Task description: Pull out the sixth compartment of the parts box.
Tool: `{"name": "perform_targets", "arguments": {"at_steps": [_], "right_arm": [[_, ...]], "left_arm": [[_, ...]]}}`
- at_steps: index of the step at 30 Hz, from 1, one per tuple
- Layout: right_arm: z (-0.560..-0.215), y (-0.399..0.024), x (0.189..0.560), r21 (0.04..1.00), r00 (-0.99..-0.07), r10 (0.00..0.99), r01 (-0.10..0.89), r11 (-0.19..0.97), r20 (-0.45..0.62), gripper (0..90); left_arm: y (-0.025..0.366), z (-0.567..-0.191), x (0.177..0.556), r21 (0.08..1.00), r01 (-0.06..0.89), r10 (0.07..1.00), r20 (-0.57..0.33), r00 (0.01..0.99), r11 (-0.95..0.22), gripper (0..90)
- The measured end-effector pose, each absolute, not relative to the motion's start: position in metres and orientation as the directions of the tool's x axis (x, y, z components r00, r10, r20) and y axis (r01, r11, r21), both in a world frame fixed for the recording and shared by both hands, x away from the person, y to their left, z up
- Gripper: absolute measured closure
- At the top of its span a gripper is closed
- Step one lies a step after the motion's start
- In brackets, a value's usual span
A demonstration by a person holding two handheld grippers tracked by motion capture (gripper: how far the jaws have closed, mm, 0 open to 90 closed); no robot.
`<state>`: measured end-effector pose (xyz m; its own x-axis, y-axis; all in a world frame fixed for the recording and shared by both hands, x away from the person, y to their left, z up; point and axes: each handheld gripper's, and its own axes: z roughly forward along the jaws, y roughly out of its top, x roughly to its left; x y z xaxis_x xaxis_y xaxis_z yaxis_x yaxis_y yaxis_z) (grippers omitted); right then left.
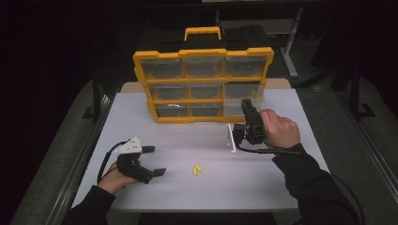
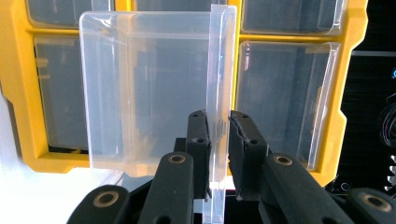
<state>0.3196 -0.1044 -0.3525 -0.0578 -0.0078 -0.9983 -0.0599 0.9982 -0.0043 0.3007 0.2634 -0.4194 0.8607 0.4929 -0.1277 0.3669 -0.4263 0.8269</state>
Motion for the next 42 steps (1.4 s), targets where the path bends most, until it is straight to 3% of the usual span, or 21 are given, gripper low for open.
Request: {"name": "perform_targets", "arguments": {"at_steps": [22, 31, 42], "right_arm": [[-0.358, -0.107, 0.31, -0.008, -0.056, -0.013, -0.079, 0.997, -0.998, 75.6], [-0.363, -0.105, 0.307, 0.01, 0.003, 0.01, -0.092, 0.996, -1.0, 49.8], [-0.373, -0.1, 0.296, 0.038, 0.023, 0.041, -0.119, 0.992, -0.999, 38.4]], "left_arm": [[0.263, -0.419, 0.3, 0.828, 0.368, 0.494, -0.13, 0.86, -0.423, 0.0], [0.263, -0.42, 0.3, 0.828, 0.369, 0.494, -0.131, 0.86, -0.422, 0.0], [0.263, -0.419, 0.299, 0.828, 0.367, 0.494, -0.128, 0.86, -0.425, 0.0]]}}
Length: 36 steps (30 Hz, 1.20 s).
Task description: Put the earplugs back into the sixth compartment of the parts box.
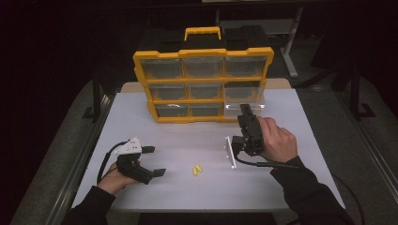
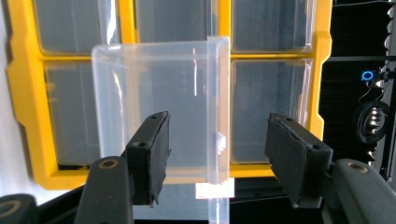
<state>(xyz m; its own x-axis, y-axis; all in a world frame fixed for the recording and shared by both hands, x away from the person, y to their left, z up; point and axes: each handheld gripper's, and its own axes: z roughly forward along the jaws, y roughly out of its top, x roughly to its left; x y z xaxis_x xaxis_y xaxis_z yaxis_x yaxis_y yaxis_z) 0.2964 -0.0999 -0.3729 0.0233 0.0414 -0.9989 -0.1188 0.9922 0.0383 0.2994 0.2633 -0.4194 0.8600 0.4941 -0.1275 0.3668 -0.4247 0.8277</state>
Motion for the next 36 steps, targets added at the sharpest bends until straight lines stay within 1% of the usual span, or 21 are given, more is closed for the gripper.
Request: {"name": "perform_targets", "arguments": {"at_steps": [2, 13, 23, 29, 36], "right_arm": [[-0.377, -0.099, 0.294, 0.036, 0.034, 0.04, -0.13, 0.991, -0.999, 36.1], [-0.394, -0.101, 0.286, 0.043, 0.019, 0.046, -0.134, 0.99, -0.999, 29.0], [-0.409, -0.103, 0.281, 0.031, 0.002, 0.032, -0.14, 0.99, -0.999, 20.0], [-0.416, -0.105, 0.279, 0.049, -0.021, 0.046, -0.138, 0.989, -0.999, 13.8], [-0.424, -0.107, 0.278, 0.058, -0.011, 0.057, -0.134, 0.989, -0.998, 8.8]], "left_arm": [[0.263, -0.42, 0.3, 0.828, 0.368, 0.495, -0.129, 0.859, -0.424, 0.0], [0.263, -0.419, 0.299, 0.828, 0.366, 0.496, -0.124, 0.859, -0.426, 0.0], [0.264, -0.419, 0.299, 0.826, 0.364, 0.496, -0.121, 0.86, -0.429, 0.0], [0.264, -0.42, 0.299, 0.827, 0.363, 0.495, -0.121, 0.86, -0.429, 0.0], [0.264, -0.42, 0.299, 0.826, 0.366, 0.495, -0.124, 0.86, -0.429, 0.0]]}}
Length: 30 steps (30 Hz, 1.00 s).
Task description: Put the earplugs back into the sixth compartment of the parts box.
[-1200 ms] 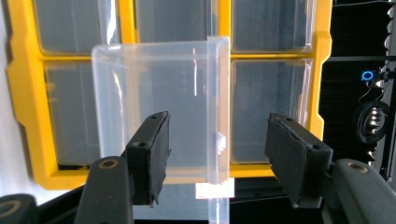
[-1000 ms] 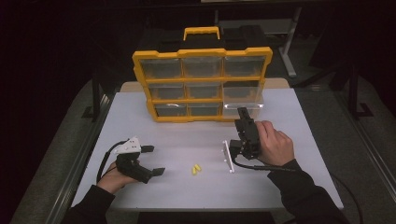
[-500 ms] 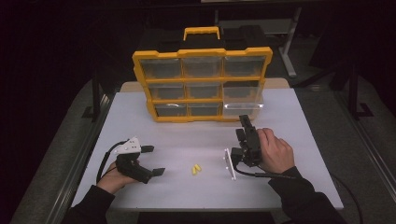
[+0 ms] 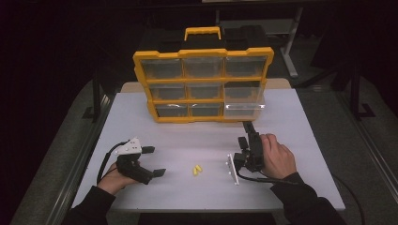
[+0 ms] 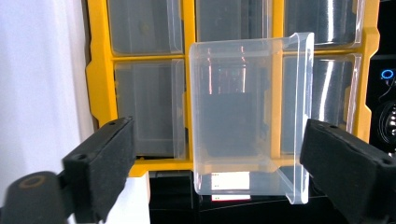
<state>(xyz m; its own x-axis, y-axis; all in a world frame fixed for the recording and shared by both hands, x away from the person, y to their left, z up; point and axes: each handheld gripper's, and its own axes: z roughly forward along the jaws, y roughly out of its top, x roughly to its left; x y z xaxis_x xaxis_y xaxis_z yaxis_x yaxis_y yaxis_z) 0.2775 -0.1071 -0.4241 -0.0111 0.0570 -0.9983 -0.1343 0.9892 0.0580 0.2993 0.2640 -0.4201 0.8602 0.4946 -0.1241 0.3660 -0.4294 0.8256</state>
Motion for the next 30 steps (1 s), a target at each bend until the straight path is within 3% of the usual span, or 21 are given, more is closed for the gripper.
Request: {"name": "perform_targets", "arguments": {"at_steps": [16, 30], "right_arm": [[-0.444, -0.115, 0.27, 0.047, -0.072, 0.04, -0.108, 0.993, -0.997, 8.4], [-0.445, -0.111, 0.27, 0.164, -0.136, 0.151, -0.091, 0.982, -0.979, 8.5]], "left_arm": [[0.264, -0.42, 0.3, 0.825, 0.366, 0.496, -0.123, 0.86, -0.43, 0.0], [0.264, -0.42, 0.3, 0.827, 0.364, 0.5, -0.118, 0.858, -0.429, 0.0]]}}
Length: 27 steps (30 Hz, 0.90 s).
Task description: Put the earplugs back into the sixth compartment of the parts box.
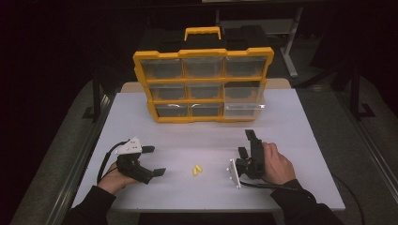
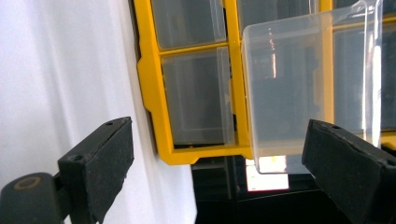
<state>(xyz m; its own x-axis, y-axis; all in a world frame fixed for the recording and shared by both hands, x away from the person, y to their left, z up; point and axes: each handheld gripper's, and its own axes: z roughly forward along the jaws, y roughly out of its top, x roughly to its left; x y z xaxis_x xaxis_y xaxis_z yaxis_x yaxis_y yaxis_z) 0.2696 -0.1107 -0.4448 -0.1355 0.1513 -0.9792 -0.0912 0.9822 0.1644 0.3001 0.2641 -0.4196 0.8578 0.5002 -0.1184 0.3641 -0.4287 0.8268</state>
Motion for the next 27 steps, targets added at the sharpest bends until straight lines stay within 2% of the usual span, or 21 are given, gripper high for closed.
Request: {"name": "perform_targets", "arguments": {"at_steps": [20, 27], "right_arm": [[-0.434, -0.12, 0.274, 0.451, -0.25, 0.439, 0.01, 0.893, -0.863, 8.4], [-0.433, -0.12, 0.275, 0.484, -0.271, 0.471, 0.02, 0.875, -0.839, 8.4]], "left_arm": [[0.263, -0.419, 0.3, 0.829, 0.358, 0.502, -0.11, 0.858, -0.429, 0.2], [0.264, -0.418, 0.299, 0.833, 0.35, 0.505, -0.1, 0.857, -0.429, 0.3]]}}
